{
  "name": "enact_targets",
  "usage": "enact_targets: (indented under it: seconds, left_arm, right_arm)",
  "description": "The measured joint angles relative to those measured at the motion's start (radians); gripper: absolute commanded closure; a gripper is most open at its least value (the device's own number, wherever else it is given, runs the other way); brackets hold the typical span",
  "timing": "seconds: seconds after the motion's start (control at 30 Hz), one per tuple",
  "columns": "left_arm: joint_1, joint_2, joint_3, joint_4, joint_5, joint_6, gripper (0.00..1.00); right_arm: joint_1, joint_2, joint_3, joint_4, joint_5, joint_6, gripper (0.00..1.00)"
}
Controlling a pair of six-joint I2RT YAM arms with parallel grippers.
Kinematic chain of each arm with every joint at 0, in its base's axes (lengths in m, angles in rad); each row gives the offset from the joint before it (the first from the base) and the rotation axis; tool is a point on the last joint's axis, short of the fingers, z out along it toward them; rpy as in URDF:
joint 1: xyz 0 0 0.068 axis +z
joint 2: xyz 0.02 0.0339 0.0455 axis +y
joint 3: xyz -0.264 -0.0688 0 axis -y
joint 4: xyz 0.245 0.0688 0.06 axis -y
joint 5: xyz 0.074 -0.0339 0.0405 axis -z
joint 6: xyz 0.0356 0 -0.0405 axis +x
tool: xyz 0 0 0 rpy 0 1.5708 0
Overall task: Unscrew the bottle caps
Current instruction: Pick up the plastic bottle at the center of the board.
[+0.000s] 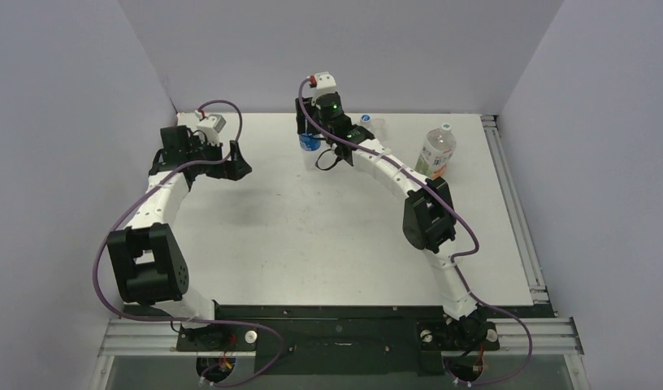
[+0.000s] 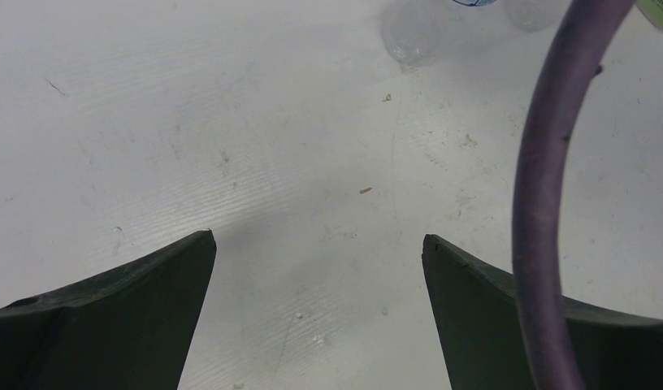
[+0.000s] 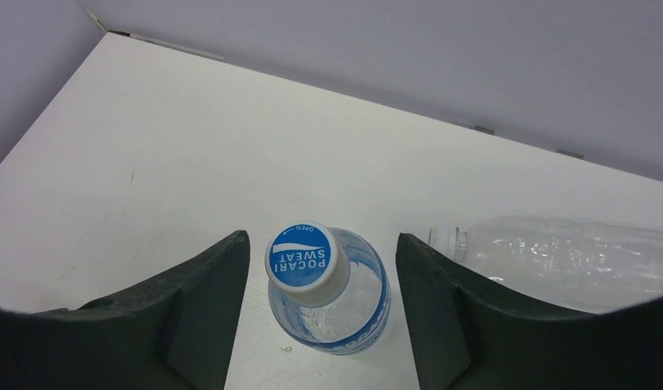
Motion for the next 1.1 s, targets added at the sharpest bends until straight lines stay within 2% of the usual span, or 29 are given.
enact_targets:
  seconds: [0.13,0.33,0.47,0.5,0.57,0.63,0.77,0.9,1.1]
  left_arm:
    - [0.000,0.000,-0.008,-0.001,0.000,0.000,0.03]
    - [-0.010,0.000,-0.009,-0.004,0.000,-0.001,0.03]
    - [-0.019,0.000,-0.009,-0.004,0.000,-0.002,0.03]
    - [-0.020,0.000,-0.009,-0.004,0.000,-0.002,0.04]
    - [-0.021,-0.001,-0.009,-0.004,0.000,-0.002,0.03]
    - [-0.021,-0.002,-0.009,-0.004,0.000,-0.002,0.04]
    - [-0.021,-0.005,-0.009,-0.004,0.000,-0.002,0.03]
    - [-0.023,-0.011,-0.009,-0.005,0.000,-0.002,0.04]
    - [-0.046,-0.046,-0.011,-0.049,0.024,0.019,0.03]
  right_arm:
    - [0.000,0.000,0.000,0.021,0.000,0.003,0.44]
    - [0.000,0.001,-0.012,0.035,-0.003,0.001,0.32]
    - [0.001,0.001,-0.045,0.034,-0.006,-0.004,0.30]
    - [0.001,0.001,-0.051,0.033,-0.007,-0.005,0.32]
    - [0.001,0.001,-0.061,0.031,-0.007,-0.006,0.42]
    - [0.001,0.001,-0.063,0.031,-0.007,-0.010,0.60]
    - [0.001,0.001,-0.063,0.056,0.003,-0.019,0.80]
    - [0.001,-0.001,-0.080,0.093,0.006,-0.014,0.90]
    - [0.006,-0.085,-0.201,0.111,-0.001,-0.001,0.94]
